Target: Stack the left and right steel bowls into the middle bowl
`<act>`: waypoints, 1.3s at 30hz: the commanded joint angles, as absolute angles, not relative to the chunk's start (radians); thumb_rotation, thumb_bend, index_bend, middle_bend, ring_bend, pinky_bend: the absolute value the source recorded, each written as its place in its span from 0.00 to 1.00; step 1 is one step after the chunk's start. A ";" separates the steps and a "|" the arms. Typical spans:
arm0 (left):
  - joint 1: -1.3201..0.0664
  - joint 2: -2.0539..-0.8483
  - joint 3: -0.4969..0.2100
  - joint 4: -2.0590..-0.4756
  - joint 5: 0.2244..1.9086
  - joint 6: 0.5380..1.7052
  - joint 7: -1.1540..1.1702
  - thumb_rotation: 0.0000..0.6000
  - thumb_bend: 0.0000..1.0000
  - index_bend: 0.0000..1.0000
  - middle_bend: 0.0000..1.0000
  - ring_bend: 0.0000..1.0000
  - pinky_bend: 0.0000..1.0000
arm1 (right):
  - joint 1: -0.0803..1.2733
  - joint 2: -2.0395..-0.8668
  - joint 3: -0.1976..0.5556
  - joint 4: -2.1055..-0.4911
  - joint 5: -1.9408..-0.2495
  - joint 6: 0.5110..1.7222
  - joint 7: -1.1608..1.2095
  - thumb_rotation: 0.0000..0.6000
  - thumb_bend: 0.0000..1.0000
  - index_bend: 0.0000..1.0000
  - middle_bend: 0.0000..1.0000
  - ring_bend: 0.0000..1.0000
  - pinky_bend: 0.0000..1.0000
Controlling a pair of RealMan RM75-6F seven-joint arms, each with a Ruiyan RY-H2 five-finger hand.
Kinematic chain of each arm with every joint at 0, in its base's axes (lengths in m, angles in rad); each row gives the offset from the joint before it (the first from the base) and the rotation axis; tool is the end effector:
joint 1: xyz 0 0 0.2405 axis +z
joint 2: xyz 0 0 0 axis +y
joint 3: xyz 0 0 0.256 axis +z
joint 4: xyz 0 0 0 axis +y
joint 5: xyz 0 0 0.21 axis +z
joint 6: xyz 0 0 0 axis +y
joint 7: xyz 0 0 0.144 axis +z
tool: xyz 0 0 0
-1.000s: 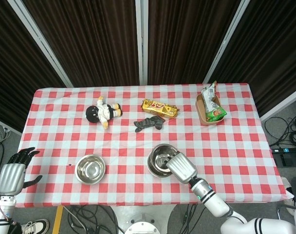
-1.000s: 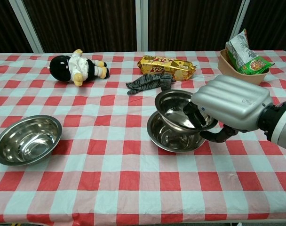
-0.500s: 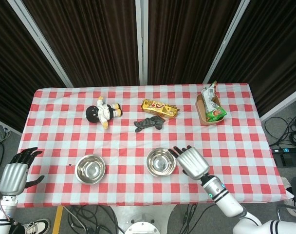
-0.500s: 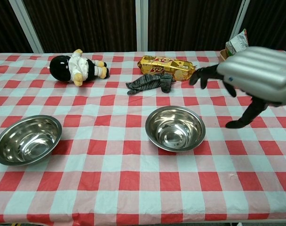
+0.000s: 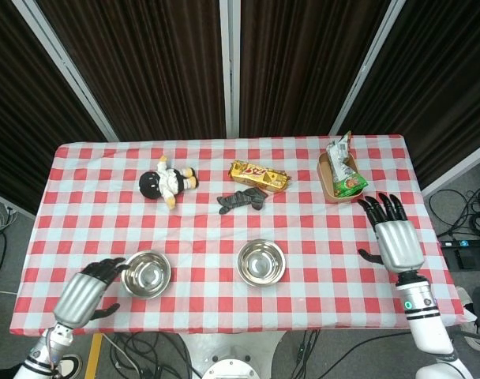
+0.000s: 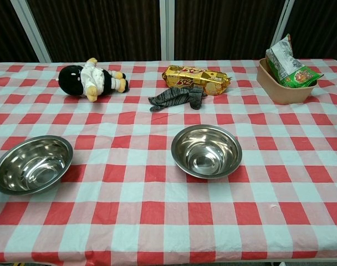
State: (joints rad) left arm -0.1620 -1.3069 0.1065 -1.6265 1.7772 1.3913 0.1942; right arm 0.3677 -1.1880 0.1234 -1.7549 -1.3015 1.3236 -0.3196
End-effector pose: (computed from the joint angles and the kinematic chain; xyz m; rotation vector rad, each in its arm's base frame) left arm -0.2492 0.1553 0.0577 -1.8289 -0.8617 -0.9889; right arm -0.2353 -0.2665 0.1202 1.5271 -0.8168 0.8993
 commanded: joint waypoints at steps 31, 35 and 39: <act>-0.272 -1.507 0.096 -1.373 1.753 1.229 0.370 1.00 0.21 0.48 0.53 0.59 0.74 | 0.376 -1.207 0.137 -1.694 -1.298 1.259 -0.290 1.00 0.10 0.11 0.13 0.03 0.03; -0.274 -1.511 0.105 -1.362 1.749 1.220 0.385 1.00 0.21 0.51 0.57 0.63 0.76 | 0.380 -1.210 0.140 -1.695 -1.294 1.254 -0.293 1.00 0.10 0.11 0.14 0.03 0.03; -0.280 -1.522 0.106 -1.343 1.746 1.218 0.402 1.00 0.22 0.52 0.58 0.64 0.77 | 0.380 -1.210 0.140 -1.693 -1.290 1.250 -0.296 1.00 0.10 0.11 0.14 0.03 0.03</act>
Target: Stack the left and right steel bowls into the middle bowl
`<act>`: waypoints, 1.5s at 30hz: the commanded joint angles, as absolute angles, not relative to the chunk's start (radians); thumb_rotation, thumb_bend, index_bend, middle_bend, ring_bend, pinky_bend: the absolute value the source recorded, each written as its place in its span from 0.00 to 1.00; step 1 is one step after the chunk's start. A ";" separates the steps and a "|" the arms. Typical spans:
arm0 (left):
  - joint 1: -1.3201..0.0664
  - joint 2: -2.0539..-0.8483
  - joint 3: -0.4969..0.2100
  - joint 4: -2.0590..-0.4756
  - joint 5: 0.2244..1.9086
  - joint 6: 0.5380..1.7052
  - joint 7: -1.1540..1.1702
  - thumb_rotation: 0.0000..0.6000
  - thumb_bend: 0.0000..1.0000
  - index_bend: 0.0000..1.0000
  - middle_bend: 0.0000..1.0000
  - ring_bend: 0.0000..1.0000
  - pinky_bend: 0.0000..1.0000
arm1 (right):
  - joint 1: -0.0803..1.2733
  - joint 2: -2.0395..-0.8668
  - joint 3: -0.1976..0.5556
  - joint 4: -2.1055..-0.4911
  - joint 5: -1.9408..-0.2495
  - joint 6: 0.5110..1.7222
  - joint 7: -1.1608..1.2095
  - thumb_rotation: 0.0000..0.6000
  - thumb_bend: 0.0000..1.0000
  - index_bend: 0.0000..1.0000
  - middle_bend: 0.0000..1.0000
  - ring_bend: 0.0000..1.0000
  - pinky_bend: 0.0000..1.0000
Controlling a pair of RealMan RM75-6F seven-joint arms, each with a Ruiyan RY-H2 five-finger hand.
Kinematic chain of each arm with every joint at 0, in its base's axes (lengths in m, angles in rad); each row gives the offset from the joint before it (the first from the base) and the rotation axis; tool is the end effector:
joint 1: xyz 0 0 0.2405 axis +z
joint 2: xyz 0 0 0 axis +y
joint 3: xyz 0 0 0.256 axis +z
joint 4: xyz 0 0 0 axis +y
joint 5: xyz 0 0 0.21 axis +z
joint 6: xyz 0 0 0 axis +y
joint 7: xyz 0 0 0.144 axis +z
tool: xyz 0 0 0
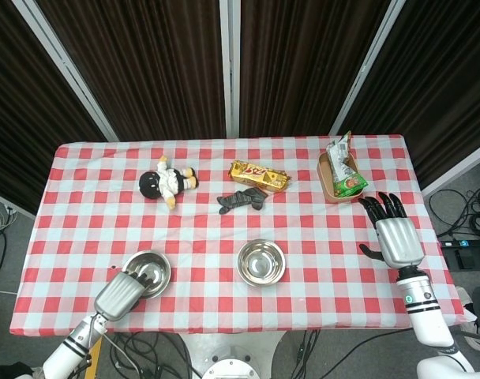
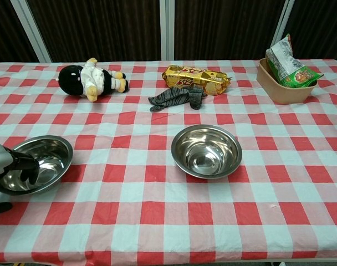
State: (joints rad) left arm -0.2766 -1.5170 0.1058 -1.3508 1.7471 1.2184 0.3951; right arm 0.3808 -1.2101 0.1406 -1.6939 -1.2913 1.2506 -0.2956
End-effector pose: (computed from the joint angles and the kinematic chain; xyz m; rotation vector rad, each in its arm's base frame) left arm -0.2635 0.1839 -0.0148 -2.0717 -0.5818 -0.7471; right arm -0.2435 -0.2766 0.1112 1.5590 -0.8405 0.8681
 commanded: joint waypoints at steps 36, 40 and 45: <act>-0.326 -1.594 0.124 -1.229 1.789 1.253 0.465 1.00 0.31 0.71 0.77 0.77 0.82 | 0.380 -1.225 0.136 -1.648 -1.274 1.224 -0.280 1.00 0.10 0.11 0.15 0.03 0.03; -0.335 -1.586 0.120 -1.244 1.792 1.257 0.469 1.00 0.32 0.71 0.77 0.77 0.83 | 0.377 -1.222 0.136 -1.648 -1.274 1.228 -0.277 1.00 0.10 0.11 0.15 0.03 0.03; -0.384 -1.567 0.084 -1.283 1.797 1.232 0.496 1.00 0.32 0.72 0.78 0.78 0.83 | 0.375 -1.216 0.143 -1.657 -1.279 1.237 -0.266 1.00 0.10 0.11 0.15 0.03 0.03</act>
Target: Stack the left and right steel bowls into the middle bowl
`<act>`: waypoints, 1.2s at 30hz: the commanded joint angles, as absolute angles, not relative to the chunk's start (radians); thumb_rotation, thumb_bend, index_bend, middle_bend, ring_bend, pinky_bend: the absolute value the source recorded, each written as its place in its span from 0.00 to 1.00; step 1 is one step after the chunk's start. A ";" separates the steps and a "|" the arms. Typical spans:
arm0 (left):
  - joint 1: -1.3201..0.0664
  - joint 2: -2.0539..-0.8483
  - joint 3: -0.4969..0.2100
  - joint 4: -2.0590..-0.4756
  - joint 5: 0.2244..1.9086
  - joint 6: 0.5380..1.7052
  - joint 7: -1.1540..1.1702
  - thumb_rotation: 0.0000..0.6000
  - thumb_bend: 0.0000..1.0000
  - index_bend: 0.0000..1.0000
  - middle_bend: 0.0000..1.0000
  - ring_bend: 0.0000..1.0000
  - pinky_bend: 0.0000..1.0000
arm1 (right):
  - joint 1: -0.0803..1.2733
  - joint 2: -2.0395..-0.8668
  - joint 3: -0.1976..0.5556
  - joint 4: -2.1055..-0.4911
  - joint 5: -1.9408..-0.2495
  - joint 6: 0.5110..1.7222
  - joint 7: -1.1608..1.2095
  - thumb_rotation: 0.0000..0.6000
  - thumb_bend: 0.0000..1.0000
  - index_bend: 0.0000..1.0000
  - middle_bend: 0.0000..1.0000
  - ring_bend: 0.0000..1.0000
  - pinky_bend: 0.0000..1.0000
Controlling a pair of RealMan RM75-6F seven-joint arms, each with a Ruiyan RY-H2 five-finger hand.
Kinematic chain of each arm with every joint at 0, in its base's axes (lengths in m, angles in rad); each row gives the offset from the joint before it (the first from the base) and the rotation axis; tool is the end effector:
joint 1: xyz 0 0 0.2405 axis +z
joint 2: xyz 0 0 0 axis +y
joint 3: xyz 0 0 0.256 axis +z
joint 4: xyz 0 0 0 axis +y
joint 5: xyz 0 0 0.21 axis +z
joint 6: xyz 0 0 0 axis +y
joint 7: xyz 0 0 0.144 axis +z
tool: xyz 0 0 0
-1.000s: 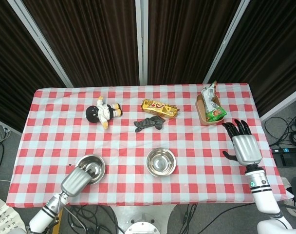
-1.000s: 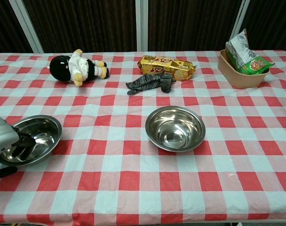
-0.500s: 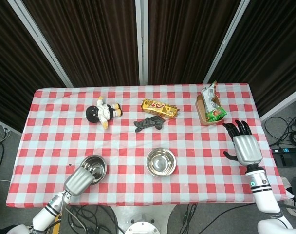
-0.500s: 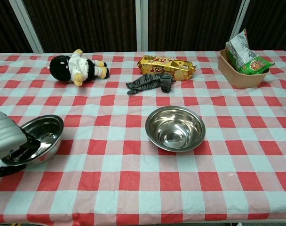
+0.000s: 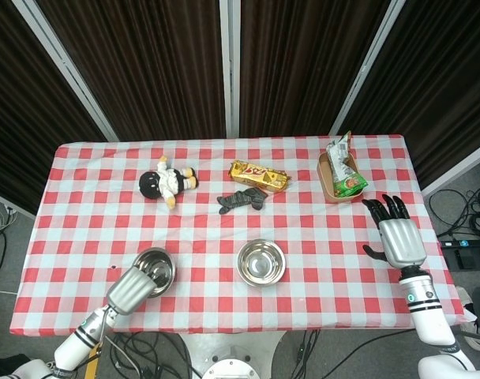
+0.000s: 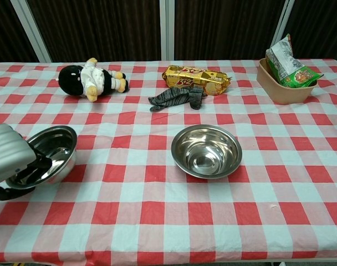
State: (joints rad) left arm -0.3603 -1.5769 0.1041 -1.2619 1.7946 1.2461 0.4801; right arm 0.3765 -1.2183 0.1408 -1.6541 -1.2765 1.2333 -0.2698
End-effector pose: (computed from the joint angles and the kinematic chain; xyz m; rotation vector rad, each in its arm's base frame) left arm -0.2465 0.2062 -0.0268 -2.1190 -0.3266 -0.7704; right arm -0.2551 -0.2785 0.1105 1.5451 -0.8627 0.8445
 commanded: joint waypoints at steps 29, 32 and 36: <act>-0.703 -1.877 -0.166 -1.342 1.613 0.992 0.656 1.00 0.32 0.73 0.81 0.79 0.83 | 0.314 -1.179 0.218 -1.658 -1.293 1.356 -0.045 1.00 0.10 0.11 0.16 0.03 0.03; -0.702 -1.894 -0.155 -1.345 1.598 0.999 0.668 1.00 0.32 0.73 0.81 0.79 0.83 | 0.312 -1.180 0.220 -1.654 -1.294 1.358 -0.036 1.00 0.07 0.10 0.16 0.03 0.03; -0.706 -1.920 -0.143 -1.336 1.580 1.002 0.680 1.00 0.32 0.73 0.81 0.79 0.83 | 0.307 -1.187 0.227 -1.647 -1.302 1.373 -0.013 1.00 0.05 0.10 0.16 0.03 0.03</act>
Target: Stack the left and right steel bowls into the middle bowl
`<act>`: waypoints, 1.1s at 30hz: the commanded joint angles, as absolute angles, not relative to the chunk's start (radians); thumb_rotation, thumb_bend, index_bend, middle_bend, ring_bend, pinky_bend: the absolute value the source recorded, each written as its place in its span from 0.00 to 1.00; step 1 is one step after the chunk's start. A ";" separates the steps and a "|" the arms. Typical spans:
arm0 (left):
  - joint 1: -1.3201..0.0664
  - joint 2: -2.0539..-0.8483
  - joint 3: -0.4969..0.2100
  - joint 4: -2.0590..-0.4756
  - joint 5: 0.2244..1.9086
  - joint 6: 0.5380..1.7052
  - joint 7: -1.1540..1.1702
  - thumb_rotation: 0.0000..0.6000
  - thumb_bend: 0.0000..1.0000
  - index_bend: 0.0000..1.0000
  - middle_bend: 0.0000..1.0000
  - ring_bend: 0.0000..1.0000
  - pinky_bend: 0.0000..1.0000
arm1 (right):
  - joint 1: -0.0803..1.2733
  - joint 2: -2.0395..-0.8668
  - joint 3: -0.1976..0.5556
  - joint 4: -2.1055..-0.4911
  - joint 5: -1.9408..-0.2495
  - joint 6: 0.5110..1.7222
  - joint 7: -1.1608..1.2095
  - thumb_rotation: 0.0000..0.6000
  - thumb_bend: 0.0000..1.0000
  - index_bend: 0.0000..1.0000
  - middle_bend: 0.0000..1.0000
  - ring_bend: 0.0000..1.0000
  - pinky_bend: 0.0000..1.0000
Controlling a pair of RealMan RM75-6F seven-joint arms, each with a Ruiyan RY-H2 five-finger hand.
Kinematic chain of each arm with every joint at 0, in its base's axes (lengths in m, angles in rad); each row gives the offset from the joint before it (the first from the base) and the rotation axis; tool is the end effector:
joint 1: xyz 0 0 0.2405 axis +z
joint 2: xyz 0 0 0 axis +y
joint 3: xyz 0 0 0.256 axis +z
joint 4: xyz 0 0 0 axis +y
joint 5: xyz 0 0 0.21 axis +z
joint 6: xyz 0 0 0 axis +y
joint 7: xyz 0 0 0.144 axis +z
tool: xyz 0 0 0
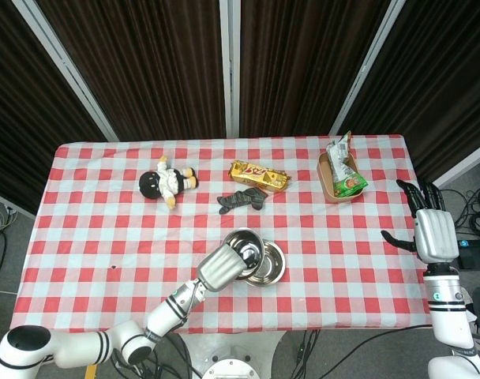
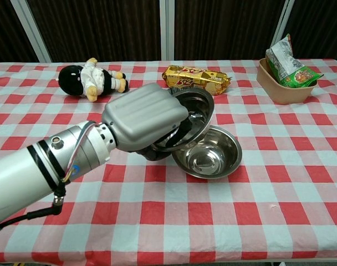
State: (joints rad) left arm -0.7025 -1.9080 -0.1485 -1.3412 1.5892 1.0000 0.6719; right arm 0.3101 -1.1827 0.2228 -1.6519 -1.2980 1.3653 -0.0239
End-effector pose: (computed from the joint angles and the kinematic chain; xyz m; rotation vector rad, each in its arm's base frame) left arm -0.0601 0.2623 -0.1103 -2.1587 -0.3054 -1.0803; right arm -0.2594 -0.2782 0.1540 1.2990 -0.9186 1.1014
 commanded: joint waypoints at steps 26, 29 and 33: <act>-0.759 -2.001 -0.127 -1.310 1.558 1.029 0.652 1.00 0.28 0.62 0.75 0.78 0.83 | 0.292 -1.189 0.233 -1.607 -1.309 1.372 0.052 1.00 0.04 0.09 0.17 0.04 0.04; -0.766 -1.984 -0.118 -1.310 1.569 1.029 0.621 1.00 0.24 0.52 0.69 0.77 0.83 | 0.292 -1.188 0.233 -1.605 -1.309 1.370 0.054 1.00 0.03 0.09 0.17 0.04 0.04; -0.770 -1.959 -0.113 -1.317 1.576 1.032 0.612 1.00 0.22 0.47 0.66 0.77 0.83 | 0.291 -1.187 0.234 -1.605 -1.309 1.371 0.055 1.00 0.03 0.09 0.17 0.04 0.04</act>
